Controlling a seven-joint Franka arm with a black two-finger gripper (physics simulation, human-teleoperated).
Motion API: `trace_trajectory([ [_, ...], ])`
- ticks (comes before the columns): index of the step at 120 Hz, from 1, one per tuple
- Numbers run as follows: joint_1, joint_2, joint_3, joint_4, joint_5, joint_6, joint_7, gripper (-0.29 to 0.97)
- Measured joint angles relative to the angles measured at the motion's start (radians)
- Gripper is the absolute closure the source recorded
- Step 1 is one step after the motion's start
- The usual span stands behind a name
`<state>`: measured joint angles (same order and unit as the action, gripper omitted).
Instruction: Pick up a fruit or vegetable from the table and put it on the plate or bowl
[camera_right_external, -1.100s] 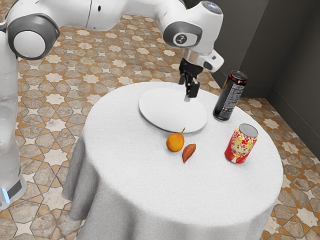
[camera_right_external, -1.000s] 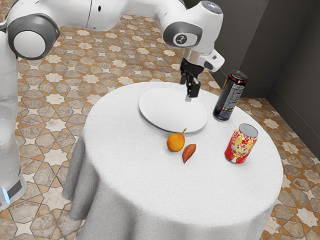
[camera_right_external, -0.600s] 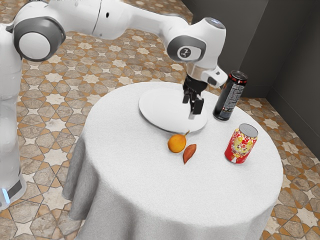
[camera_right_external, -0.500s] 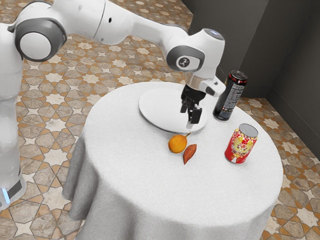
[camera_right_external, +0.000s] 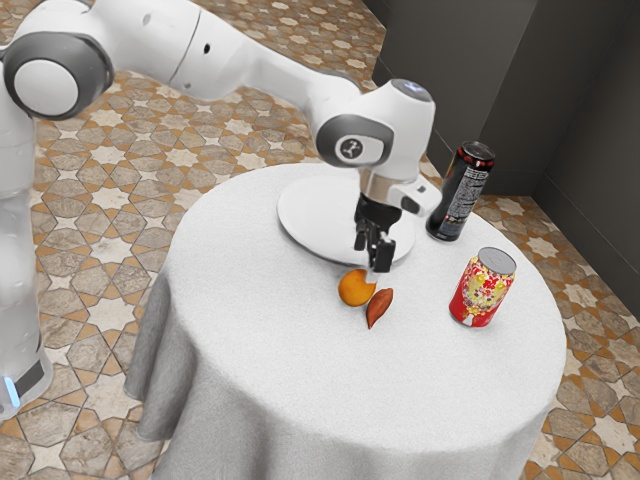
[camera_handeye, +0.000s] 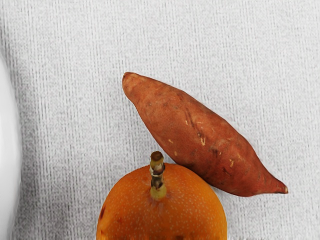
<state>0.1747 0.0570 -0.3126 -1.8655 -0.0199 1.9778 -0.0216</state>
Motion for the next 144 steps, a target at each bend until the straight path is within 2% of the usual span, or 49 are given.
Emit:
trace_trajectory([
  [18, 0.120, -0.039, -0.161, -0.036, 0.003, 0.007, -0.005, 0.00],
  [29, 0.138, -0.045, -0.195, -0.040, 0.004, 0.008, -0.007, 0.00],
  [68, 0.091, -0.070, -0.164, 0.003, 0.014, -0.074, 0.004, 0.00],
  [90, 0.074, -0.012, -0.136, 0.029, 0.025, -0.089, 0.013, 0.00],
  [109, 0.211, 0.047, -0.127, 0.064, 0.042, -0.094, 0.025, 0.00],
  [117, 0.230, 0.051, -0.129, 0.066, 0.046, -0.095, 0.029, 0.00],
  [124, 0.194, 0.049, -0.110, 0.067, 0.048, -0.096, 0.032, 0.00],
  [134, -0.077, 0.045, 0.141, 0.067, 0.054, -0.097, 0.036, 0.00],
  [144, -0.159, 0.040, 0.213, 0.067, 0.056, -0.098, 0.040, 0.00],
])
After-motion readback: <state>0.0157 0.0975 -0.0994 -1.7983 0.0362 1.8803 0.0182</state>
